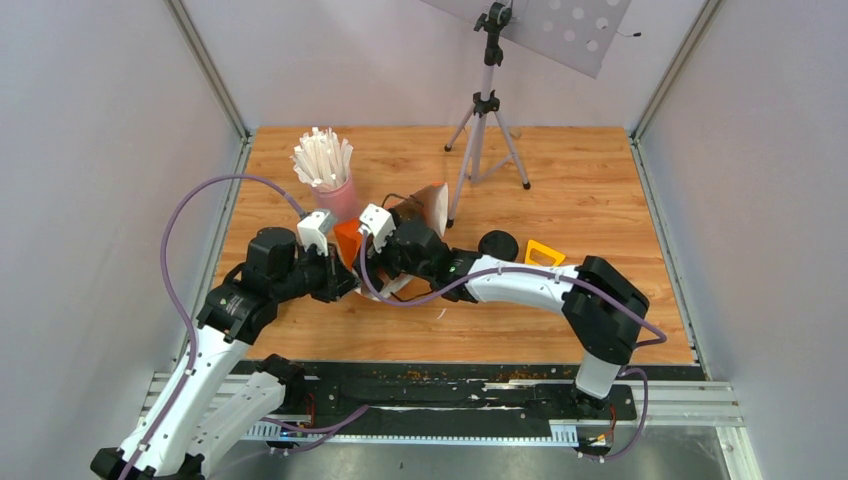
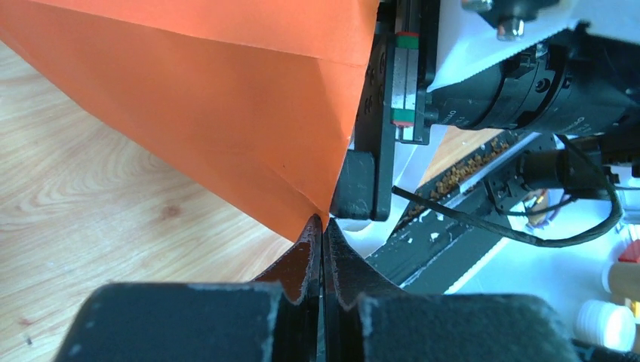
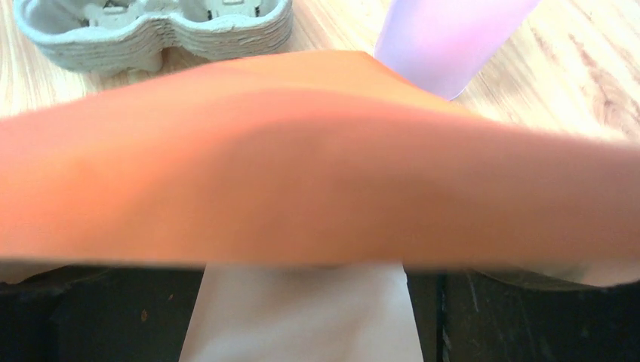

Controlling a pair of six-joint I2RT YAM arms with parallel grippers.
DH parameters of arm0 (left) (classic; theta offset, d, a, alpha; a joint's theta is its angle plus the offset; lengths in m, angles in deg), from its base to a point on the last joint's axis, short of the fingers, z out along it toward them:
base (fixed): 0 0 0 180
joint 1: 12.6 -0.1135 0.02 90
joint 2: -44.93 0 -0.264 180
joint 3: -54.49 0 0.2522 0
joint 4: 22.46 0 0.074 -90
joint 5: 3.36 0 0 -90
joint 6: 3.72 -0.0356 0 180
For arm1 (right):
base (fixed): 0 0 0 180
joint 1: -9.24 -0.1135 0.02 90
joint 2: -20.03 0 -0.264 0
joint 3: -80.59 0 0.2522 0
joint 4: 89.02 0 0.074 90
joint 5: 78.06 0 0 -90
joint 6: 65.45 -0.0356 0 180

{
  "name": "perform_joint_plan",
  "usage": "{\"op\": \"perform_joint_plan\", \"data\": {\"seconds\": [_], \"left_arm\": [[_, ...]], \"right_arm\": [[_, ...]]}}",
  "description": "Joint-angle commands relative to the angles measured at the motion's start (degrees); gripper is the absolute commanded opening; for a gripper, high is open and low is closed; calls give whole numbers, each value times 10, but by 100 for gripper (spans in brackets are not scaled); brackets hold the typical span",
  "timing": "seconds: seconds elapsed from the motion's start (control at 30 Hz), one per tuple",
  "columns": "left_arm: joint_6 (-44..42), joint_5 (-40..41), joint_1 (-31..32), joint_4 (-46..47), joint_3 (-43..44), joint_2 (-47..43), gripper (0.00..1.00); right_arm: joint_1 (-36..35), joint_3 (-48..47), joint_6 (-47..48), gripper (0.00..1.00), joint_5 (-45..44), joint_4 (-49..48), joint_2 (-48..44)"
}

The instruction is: Pack the takeout coffee

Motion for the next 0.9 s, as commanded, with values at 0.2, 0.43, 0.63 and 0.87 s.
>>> {"op": "perform_joint_plan", "data": {"seconds": [0.2, 0.43, 0.63, 0.87], "left_arm": [[-2, -23, 2, 12, 15, -5, 3], [-18, -22, 2, -4, 21, 0, 3], [-26, -21, 2, -7, 21, 5, 4], [-22, 23, 2, -39, 60, 32, 15]], "right_arm": [[3, -45, -168, 100, -58, -17, 54], [4, -17, -174, 99, -31, -47, 36], [9, -24, -163, 96, -33, -26, 50], [8, -15, -119, 94, -29, 3, 42]]}}
